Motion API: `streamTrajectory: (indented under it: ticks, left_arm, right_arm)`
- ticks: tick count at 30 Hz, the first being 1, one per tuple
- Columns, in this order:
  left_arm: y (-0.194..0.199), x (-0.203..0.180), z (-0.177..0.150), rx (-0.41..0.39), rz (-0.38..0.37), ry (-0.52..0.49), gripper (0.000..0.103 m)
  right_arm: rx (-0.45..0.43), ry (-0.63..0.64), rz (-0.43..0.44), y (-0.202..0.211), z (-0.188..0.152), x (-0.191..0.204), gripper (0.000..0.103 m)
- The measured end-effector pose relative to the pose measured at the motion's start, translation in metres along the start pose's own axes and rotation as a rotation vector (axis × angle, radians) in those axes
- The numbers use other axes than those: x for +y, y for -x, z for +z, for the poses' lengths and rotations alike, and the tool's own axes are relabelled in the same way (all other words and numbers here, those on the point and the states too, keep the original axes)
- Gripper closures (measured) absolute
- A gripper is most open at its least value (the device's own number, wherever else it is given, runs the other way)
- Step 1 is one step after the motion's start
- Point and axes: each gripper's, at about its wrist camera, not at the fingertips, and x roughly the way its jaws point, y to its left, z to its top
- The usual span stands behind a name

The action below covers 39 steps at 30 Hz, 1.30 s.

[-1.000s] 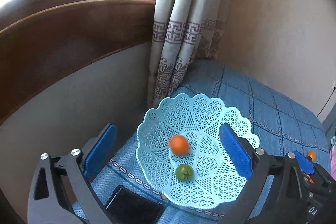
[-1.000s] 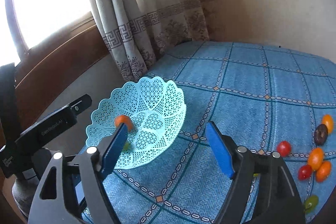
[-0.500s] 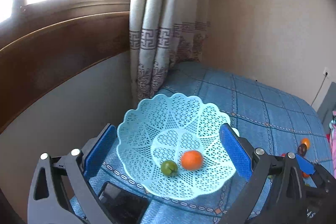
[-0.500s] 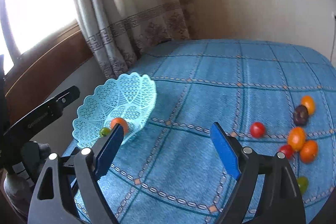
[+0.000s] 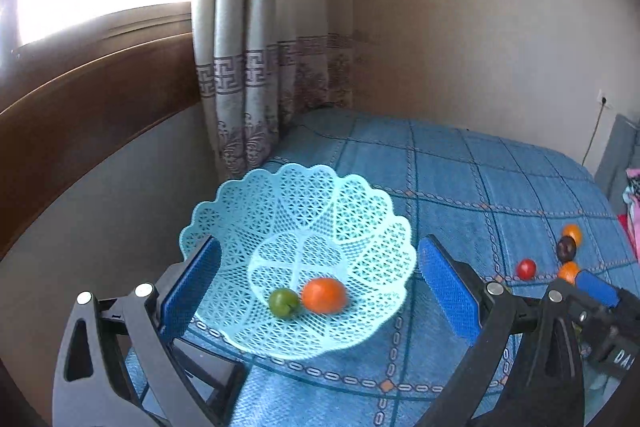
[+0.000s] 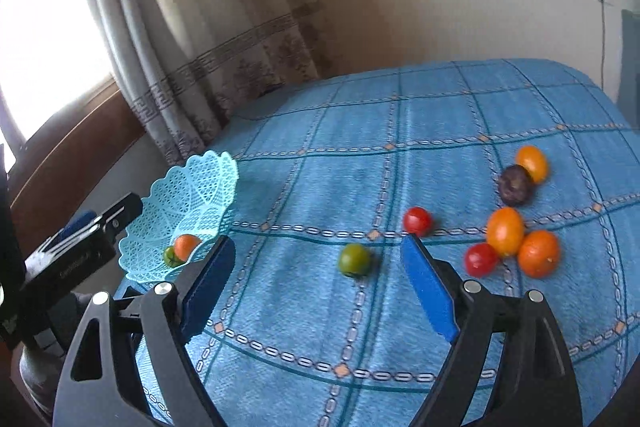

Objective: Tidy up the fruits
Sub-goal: 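Move both open tools back toward the remaining fruit on the bed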

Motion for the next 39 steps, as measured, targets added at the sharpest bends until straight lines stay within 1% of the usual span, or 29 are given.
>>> streamTrajectory:
  ticks: [11, 23, 32, 39]
  left_arm:
    - [0.004, -0.025, -0.010, 0.007, -0.025, -0.070, 0.003]
    - [0.001, -0.044, -0.020, 0.041, -0.044, -0.110, 0.003]
    - [0.001, -0.057, -0.025, 0.053, -0.049, -0.133, 0.003]
    - [-0.004, -0.074, -0.028, 0.069, -0.070, -0.160, 0.003]
  right_arm:
    - [-0.013, -0.039, -0.016, 0.010, -0.004, -0.023, 0.019]
    - [-0.009, -0.073, -0.050, 0.015, -0.012, -0.050, 0.019]
    - [0.000, -0.068, -0.120, 0.027, -0.022, -0.083, 0.019]
    - [0.008, -0.068, -0.165, 0.038, -0.034, -0.108, 0.019]
